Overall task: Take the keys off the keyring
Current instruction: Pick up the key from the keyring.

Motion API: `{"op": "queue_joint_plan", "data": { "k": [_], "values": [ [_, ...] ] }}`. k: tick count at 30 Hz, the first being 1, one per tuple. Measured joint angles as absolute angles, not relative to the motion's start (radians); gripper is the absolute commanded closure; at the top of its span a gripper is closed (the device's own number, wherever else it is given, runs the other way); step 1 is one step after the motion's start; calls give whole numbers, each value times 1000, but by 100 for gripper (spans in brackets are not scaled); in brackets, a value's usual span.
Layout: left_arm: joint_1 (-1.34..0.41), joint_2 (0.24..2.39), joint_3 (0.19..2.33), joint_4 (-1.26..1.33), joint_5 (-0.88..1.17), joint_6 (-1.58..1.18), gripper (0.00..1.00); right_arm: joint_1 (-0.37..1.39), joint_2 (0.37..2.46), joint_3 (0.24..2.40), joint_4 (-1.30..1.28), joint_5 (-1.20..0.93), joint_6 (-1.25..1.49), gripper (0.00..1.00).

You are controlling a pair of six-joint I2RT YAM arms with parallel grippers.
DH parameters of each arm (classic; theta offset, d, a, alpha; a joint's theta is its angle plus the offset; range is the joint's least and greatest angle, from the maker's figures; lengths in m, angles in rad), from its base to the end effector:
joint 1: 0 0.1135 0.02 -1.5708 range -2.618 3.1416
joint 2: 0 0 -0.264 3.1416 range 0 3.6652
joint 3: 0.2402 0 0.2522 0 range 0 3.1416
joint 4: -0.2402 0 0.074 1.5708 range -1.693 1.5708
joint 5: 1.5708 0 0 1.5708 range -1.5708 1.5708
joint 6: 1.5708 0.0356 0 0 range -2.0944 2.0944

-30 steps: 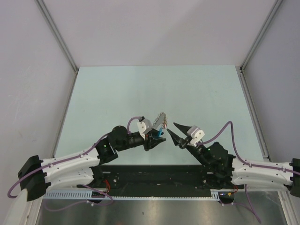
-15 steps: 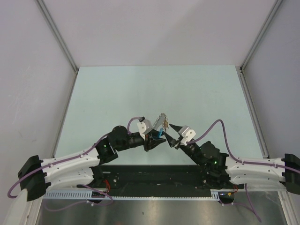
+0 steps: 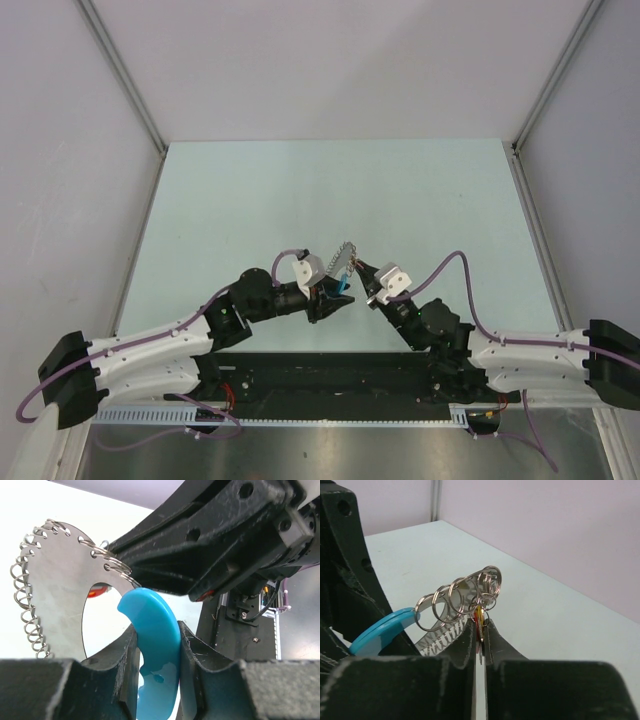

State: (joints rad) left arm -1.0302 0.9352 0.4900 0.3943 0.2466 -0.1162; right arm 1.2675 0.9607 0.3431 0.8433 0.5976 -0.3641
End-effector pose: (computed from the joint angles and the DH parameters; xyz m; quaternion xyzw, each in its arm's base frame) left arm 0.1050 -0.1919 0.2691 0.3935 0.6082 -0.4457 0.5260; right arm 0.0800 0.1887 0.2601 -0.2758 0.5757 0.1613 0.7526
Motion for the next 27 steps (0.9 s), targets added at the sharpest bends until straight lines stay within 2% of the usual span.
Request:
{"op": "queue_joint_plan", "data": {
  "k": [14, 18, 20, 27],
  "values": [
    [-1039, 994, 495, 409, 211, -132, 100, 1235, 706, 357, 587, 505, -456, 100],
    [-1039, 1003, 495, 408, 204, -144, 77, 1218, 690, 364, 529, 464, -492, 100],
    [-1039, 1002, 495, 410, 202, -152, 75, 1215, 687, 377, 505, 451, -508, 100],
    [-1041, 963, 499, 369, 168, -154, 51, 1197, 676, 442, 384, 394, -534, 100]
  ]
}}
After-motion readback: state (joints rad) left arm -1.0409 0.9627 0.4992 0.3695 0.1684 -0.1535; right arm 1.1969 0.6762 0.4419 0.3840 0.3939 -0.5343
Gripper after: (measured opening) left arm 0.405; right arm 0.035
